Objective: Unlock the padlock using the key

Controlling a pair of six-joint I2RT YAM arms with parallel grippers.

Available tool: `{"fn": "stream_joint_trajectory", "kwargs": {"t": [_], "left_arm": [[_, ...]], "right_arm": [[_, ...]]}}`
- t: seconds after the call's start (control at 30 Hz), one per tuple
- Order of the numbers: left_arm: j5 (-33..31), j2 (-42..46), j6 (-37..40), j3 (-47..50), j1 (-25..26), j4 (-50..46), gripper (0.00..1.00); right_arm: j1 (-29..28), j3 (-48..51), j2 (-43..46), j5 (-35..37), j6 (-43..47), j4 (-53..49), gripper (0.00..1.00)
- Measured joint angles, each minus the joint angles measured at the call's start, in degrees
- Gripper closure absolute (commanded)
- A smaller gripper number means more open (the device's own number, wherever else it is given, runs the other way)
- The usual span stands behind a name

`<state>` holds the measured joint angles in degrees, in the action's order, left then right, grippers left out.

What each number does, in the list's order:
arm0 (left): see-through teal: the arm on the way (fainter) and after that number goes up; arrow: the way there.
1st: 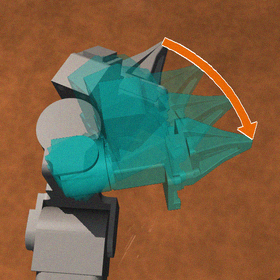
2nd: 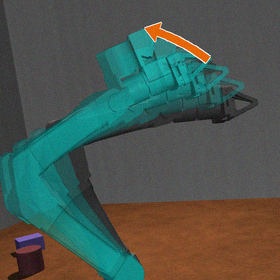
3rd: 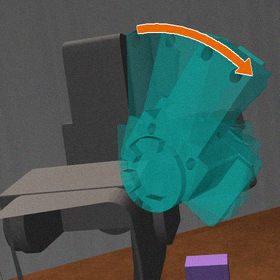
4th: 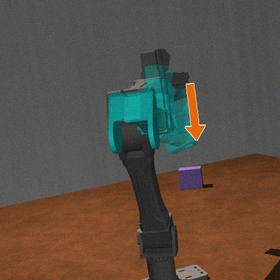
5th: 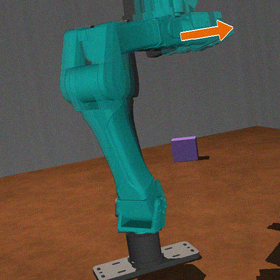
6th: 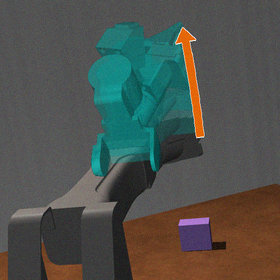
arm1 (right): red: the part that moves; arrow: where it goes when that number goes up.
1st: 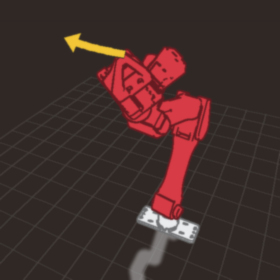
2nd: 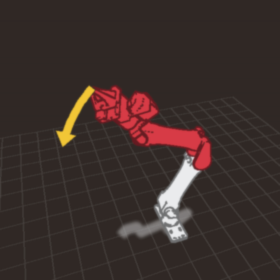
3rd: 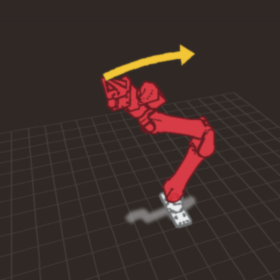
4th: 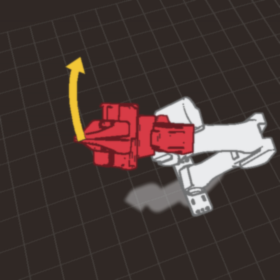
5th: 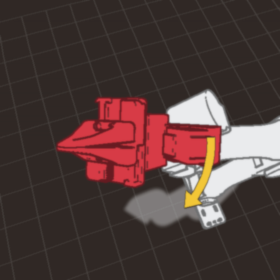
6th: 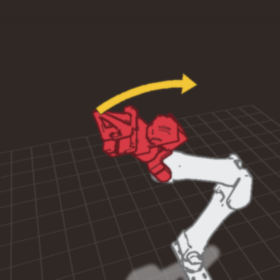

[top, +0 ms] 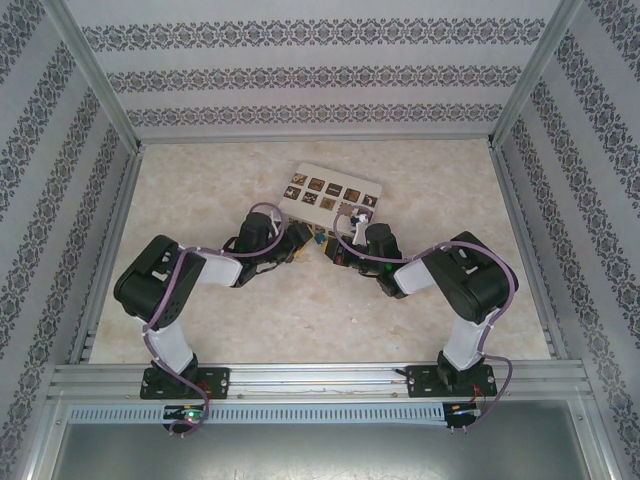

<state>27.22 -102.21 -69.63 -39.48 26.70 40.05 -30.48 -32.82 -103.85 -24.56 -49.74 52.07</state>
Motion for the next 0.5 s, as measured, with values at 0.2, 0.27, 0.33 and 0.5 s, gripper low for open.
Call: {"fn": "stream_joint_trajectory", "kwargs": {"t": [0.2,0.27,0.33,0.5], "left_arm": [[-0.02,-3.19,-3.08,-0.09,0.31,3.74,0.51],[-0.02,-3.98,-3.96,-0.28,0.31,4.70,0.52],[-0.02,-4.33,-4.57,-0.52,0.31,5.44,0.52],[-0.02,-5.70,-6.12,-1.86,0.33,7.43,0.55]], "right_arm": [[0.00,-0.15,0.00,0.00,-0.13,-0.26,1.00],[0.00,-0.20,0.00,0.00,-0.13,-0.39,1.00],[0.00,-0.20,0.00,0.00,-0.13,-0.39,1.00],[0.00,-0.35,0.00,0.00,-0.79,-0.46,1.00]]}}
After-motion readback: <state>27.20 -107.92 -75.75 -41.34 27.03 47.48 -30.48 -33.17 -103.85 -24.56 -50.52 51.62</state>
